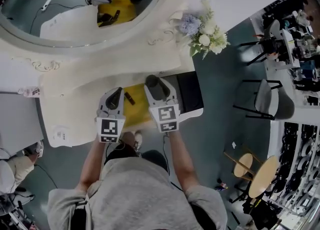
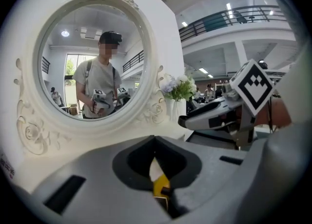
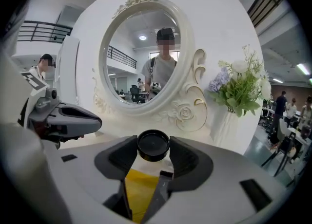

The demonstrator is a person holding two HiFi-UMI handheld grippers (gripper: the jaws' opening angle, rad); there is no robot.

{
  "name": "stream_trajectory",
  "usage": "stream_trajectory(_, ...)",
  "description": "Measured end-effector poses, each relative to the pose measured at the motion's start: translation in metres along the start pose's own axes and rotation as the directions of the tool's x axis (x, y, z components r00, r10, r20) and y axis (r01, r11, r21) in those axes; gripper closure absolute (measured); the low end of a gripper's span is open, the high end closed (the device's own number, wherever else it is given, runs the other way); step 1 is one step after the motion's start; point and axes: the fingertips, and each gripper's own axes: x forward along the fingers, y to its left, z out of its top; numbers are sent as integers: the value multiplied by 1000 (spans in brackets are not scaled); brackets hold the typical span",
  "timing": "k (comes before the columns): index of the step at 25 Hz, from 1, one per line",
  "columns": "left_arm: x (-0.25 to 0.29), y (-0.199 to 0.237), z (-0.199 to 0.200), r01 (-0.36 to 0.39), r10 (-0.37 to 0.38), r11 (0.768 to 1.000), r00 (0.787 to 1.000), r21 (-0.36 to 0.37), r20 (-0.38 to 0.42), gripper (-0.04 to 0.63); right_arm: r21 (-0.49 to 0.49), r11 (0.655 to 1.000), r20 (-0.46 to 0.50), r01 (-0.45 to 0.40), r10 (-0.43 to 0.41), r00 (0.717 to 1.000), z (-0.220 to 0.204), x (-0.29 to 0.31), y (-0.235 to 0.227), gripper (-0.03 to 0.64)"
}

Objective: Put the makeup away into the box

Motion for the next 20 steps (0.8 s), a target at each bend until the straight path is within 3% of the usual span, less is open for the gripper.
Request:
stream_trajectory(8, -43, 4, -30, -65, 64, 997, 998, -32, -26, 592, -21, 993, -70, -120, 118, 991, -41, -6, 65, 399)
stream_trajectory(20, -81, 13, -78, -143, 137, 986, 988, -83, -78, 592, -50, 960, -221, -277, 260, 940, -115, 15, 134, 399)
